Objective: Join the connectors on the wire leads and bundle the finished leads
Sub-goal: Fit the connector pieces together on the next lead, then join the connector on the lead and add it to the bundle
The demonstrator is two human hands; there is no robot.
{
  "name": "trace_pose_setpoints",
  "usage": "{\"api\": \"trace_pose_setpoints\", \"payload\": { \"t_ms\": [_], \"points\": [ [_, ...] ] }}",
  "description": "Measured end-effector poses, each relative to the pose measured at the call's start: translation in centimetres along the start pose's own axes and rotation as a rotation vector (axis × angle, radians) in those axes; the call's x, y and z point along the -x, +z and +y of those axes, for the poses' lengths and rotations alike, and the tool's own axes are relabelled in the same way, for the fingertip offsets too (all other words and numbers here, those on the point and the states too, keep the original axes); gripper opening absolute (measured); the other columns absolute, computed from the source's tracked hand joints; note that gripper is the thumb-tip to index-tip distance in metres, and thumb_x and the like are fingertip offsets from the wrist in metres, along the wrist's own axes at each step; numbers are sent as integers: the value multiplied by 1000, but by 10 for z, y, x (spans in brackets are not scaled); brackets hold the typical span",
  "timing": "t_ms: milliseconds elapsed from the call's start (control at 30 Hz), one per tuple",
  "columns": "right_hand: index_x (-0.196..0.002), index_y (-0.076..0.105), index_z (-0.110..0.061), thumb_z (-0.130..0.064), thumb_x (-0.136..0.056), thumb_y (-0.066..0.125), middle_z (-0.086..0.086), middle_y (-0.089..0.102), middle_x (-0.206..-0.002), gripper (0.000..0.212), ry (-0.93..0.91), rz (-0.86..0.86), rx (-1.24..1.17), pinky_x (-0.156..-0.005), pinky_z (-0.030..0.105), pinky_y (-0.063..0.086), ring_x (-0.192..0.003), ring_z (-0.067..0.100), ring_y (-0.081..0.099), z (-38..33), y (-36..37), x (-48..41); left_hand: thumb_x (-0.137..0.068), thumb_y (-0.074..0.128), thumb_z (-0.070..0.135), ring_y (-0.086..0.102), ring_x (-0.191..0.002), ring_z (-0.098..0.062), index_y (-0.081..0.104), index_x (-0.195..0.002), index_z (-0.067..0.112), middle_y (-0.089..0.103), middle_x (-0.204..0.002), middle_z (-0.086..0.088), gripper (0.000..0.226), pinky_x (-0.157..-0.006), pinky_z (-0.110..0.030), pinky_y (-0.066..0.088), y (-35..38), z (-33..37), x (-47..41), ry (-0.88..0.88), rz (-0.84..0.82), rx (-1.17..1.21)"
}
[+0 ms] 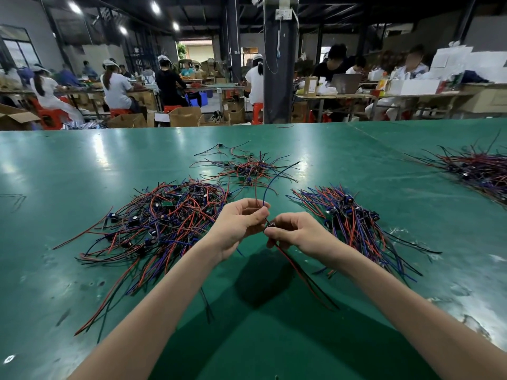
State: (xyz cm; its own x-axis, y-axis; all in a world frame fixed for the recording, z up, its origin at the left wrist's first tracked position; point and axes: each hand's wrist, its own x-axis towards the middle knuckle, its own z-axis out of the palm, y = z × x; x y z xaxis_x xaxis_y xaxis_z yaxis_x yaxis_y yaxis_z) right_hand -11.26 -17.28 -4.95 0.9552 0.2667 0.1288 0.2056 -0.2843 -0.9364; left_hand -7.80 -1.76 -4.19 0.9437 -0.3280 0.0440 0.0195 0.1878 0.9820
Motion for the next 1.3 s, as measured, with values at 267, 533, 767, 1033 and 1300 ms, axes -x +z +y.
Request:
{"api": "trace_pose_setpoints", "payload": {
  "t_ms": [267, 533, 767, 1033, 1300],
  "points": [
    [-85, 63, -9, -10, -93, 59, 3, 68, -70, 9, -6, 10, -45, -54, 14, 38, -52, 0, 49, 0, 2, -1, -90, 57, 2, 56, -51, 0, 56, -79, 9, 60, -59, 5, 13, -55, -14, 51, 0, -2, -3, 5, 57, 60],
    [-84, 64, -9, -10, -92, 60, 6, 67, -70, 9, -7, 7, -55, -53, 14, 38, -51, 1, 49, -2, 3, 0, -88, 61, 8, 50, -48, -2, 57, -75, 8, 55, -56, 5, 14, -54, -14, 51, -1, -6, -4, 34, 71, 37],
    [-83, 66, -12, -13, -92, 60, 6, 69, -71, 10, 22, -3, -106, -57, 15, 40, -55, 3, 49, -6, 4, 2, -83, 66, 15, 45, -45, -7, 53, -72, 8, 52, -54, 3, 17, -53, -16, 49, -1, -8, -4, 82, 77, 14],
    [-84, 69, -13, -21, -93, 57, 3, 70, -76, 17, 76, 18, -184, -60, 17, 42, -62, 8, 54, -8, 4, 3, -79, 70, 15, 51, -48, -6, 57, -71, 11, 56, -55, 4, 16, -53, -15, 48, -1, -11, -4, 112, 84, -37],
    [-72, 68, -11, -10, -90, 57, 4, 70, -69, 21, 104, 91, -153, -61, 20, 42, -59, 6, 57, -7, 6, 2, -77, 72, 18, 46, -50, -7, 56, -65, 11, 58, -61, -3, 21, -54, -18, 42, 2, -13, -2, 94, 85, -27]
  ]
}}
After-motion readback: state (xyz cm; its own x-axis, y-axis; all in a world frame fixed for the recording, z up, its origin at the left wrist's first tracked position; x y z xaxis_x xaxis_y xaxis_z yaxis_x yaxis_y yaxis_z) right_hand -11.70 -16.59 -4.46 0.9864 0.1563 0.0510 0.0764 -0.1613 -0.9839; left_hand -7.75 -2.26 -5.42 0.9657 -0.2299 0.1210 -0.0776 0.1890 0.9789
